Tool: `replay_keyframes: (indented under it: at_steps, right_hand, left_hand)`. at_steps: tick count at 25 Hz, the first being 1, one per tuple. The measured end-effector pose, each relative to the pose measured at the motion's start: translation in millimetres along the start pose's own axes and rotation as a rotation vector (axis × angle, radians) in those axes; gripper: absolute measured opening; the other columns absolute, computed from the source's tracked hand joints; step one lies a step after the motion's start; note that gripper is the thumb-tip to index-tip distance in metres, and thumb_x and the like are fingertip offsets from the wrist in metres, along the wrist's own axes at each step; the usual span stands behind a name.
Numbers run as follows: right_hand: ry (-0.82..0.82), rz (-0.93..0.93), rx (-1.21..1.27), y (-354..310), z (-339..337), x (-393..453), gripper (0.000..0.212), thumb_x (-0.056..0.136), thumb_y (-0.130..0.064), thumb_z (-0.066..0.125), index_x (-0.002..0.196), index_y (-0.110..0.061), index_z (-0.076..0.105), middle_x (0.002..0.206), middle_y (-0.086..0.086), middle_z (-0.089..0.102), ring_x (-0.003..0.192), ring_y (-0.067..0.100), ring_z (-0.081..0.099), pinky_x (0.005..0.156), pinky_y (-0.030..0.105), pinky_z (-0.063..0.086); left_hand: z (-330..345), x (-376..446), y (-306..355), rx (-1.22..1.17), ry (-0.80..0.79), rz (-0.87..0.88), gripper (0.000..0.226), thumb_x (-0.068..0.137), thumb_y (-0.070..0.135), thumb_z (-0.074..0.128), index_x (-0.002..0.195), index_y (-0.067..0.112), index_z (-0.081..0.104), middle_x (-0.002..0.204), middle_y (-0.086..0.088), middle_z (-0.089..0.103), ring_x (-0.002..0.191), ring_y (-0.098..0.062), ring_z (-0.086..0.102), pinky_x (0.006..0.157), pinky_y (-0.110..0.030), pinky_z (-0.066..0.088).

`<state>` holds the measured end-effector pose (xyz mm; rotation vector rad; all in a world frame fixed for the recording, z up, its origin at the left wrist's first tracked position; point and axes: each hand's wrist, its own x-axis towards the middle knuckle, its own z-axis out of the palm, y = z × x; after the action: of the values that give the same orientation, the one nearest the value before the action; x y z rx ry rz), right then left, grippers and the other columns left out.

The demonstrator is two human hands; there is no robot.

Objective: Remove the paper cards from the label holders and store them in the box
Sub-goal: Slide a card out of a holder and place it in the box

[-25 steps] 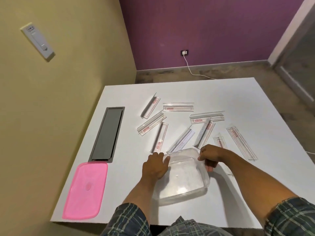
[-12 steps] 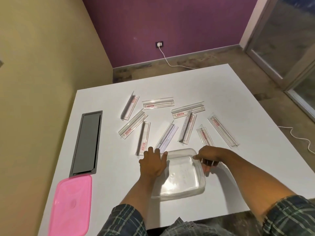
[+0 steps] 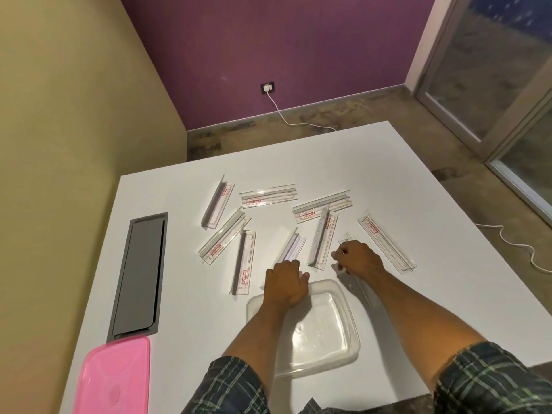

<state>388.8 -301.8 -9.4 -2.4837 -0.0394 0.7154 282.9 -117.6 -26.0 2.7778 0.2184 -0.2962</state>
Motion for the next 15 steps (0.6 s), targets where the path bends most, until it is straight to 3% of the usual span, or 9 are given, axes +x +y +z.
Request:
replay_keyframes:
  at_steps: [2,6,10,15]
  right_hand:
    - [-0.012,0.024,0.060,-9,-2,17,0.021,0.088,-0.040,0.062,0.078,-0.025,0.073,0.070,-0.010,0.076,0.065,0.013,0.074,0.071,0.029,0.053]
    - [-0.016,0.065,0.174,-17,-3,52,0.024,0.086,-0.035,0.063,0.074,-0.017,0.074,0.066,-0.001,0.076,0.065,0.025,0.076,0.071,0.044,0.063]
    - [0.084,0.088,0.181,-29,-2,84,0.022,0.084,-0.032,0.067,0.070,-0.017,0.073,0.065,0.000,0.075,0.065,0.024,0.075,0.074,0.044,0.063]
    - [0.183,0.192,0.092,-42,6,105,0.023,0.077,-0.036,0.080,0.078,-0.013,0.078,0.077,0.005,0.077,0.073,0.025,0.074,0.070,0.035,0.061]
  left_hand:
    - [1,19,5,-0.003,-0.114,-0.028,0.047,0.097,0.046,0.042,0.127,0.014,0.058,0.126,-0.009,0.063,0.118,-0.032,0.056,0.097,-0.045,0.039]
    - [6,47,12,-0.069,-0.298,-0.118,0.048,0.095,0.048,0.043,0.126,0.013,0.054,0.132,-0.008,0.059,0.122,-0.030,0.055,0.103,-0.049,0.037]
    - [14,67,14,-0.181,-0.300,-0.139,0.038,0.095,0.042,0.046,0.122,0.017,0.053,0.131,-0.003,0.059,0.123,-0.028,0.055,0.103,-0.050,0.037]
    - [14,77,21,-0.219,-0.332,-0.078,0.054,0.098,0.035,0.046,0.148,0.019,0.037,0.149,-0.003,0.046,0.134,-0.030,0.046,0.108,-0.049,0.036]
